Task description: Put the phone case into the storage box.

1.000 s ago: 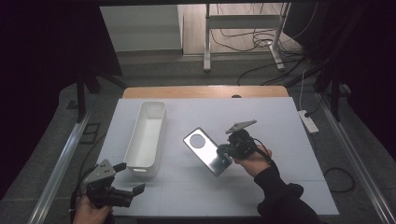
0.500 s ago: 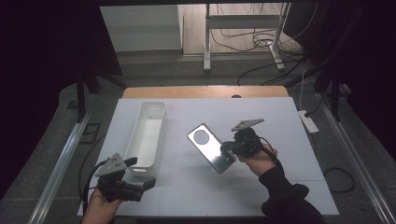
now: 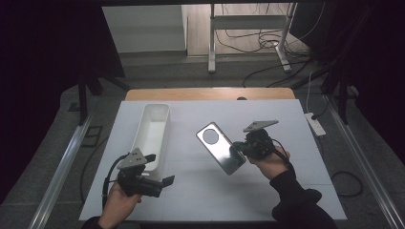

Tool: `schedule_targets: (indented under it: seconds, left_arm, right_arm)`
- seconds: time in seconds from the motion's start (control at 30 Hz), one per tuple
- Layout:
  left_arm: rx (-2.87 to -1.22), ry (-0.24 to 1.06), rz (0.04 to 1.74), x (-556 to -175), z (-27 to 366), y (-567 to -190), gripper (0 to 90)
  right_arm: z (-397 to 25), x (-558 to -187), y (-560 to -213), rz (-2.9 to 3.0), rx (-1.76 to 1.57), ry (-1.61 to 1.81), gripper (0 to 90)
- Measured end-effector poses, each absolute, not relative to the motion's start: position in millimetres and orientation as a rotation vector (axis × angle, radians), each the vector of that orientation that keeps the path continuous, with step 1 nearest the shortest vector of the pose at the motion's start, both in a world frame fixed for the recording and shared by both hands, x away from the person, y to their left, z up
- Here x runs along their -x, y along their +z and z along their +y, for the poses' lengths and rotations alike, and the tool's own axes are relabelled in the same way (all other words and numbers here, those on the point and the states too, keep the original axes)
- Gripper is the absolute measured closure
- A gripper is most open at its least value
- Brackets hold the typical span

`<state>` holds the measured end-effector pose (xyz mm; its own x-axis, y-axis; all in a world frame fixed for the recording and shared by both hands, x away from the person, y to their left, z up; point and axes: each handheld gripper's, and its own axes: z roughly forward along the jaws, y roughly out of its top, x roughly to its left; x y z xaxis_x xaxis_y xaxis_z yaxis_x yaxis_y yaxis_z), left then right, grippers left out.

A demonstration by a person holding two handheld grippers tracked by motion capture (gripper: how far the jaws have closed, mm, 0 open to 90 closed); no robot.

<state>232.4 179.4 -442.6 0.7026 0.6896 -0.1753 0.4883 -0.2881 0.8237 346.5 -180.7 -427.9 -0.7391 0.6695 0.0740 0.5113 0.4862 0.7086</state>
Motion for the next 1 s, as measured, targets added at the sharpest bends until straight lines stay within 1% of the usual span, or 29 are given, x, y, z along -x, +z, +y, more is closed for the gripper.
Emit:
schedule_targets:
  seconds: [0.57,1.0]
  left_arm:
    - [-1.977,0.229,0.865,-266.8,141.4,-438.5,0.0]
    - [-1.974,0.211,0.872,-286.0,126.2,-437.3,0.0]
  right_arm:
    - [-186.9,-344.0,-418.4,2.466,-1.016,1.135,88.5]
    - [-187.3,-343.3,-415.4,2.450,-1.020,1.156,88.5]
